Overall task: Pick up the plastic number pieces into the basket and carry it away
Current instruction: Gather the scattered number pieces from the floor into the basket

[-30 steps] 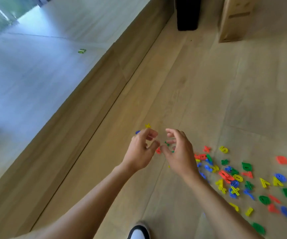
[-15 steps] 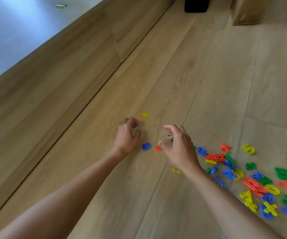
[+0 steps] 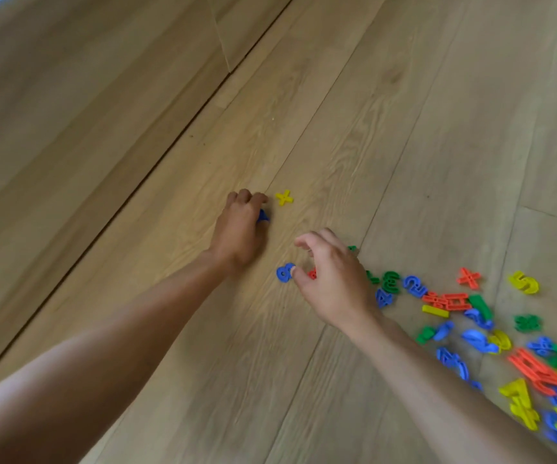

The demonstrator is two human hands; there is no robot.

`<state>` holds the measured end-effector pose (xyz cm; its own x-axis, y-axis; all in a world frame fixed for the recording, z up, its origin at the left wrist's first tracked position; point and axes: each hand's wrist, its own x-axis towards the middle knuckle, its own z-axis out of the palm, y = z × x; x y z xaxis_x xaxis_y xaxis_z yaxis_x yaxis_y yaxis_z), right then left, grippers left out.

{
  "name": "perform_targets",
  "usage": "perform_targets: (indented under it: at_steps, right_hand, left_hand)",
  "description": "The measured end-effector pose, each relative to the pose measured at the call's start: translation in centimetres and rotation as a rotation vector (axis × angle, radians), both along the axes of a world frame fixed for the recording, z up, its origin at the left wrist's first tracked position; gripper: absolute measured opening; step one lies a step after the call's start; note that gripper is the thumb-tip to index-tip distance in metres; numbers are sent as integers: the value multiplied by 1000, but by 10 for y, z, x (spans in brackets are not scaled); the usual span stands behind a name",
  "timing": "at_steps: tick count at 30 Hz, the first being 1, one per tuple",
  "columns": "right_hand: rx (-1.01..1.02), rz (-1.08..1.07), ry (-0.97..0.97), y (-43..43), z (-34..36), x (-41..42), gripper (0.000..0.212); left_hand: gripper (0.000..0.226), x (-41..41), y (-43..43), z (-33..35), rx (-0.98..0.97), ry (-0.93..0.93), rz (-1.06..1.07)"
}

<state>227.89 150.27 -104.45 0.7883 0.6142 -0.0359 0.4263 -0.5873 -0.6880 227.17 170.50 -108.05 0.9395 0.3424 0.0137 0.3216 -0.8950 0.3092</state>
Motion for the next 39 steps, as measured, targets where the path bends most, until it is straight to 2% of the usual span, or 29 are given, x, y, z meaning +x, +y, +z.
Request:
perform_targets:
  at_steps: [4, 8, 13, 21, 25, 26, 28, 30, 32, 34, 36, 39]
  right_hand:
    - [-55, 78, -121, 11, -8, -5, 33]
    - [-127, 141, -228, 19, -14, -7, 31]
    - [-180, 168, -295, 22, -22, -11, 23]
    - [-187, 181, -355, 24, -34, -12, 28]
    - [-103, 113, -312, 16, -30, -7, 18]
    - [-51, 55, -278, 12, -28, -3, 15]
    - [64, -80, -217, -3, -23, 1, 13]
    - [181, -159, -188, -16, -15, 4, 14]
    - [238, -155, -192, -28, -6, 2, 15]
    - [190, -121, -229, -37, -1, -1, 16]
    - [125, -89, -256, -43, 1, -3, 17]
    - [190, -85, -236, -53, 6, -4, 17]
  left_hand:
    - [43, 26, -1, 11, -18, -103, -67]
    - [45, 54, -3, 19, 81, 47, -148]
    - [31, 61, -3, 11, 118, 185, -201]
    - [18, 56, -1, 11, 46, 77, -240]
    - [14, 38, -9, 25, -225, -78, -110]
    - [14, 32, -13, 30, -366, -87, -33]
    - [12, 17, -37, 41, -799, -78, 163]
    - [20, 3, -66, 44, -1191, -53, 342]
    - [23, -7, -90, 45, -1502, 27, 458]
    - [25, -15, -108, 47, -1768, 139, 466]
    - [37, -19, -120, 47, -1843, 199, 410]
    - [39, -20, -132, 47, -1660, 137, 420]
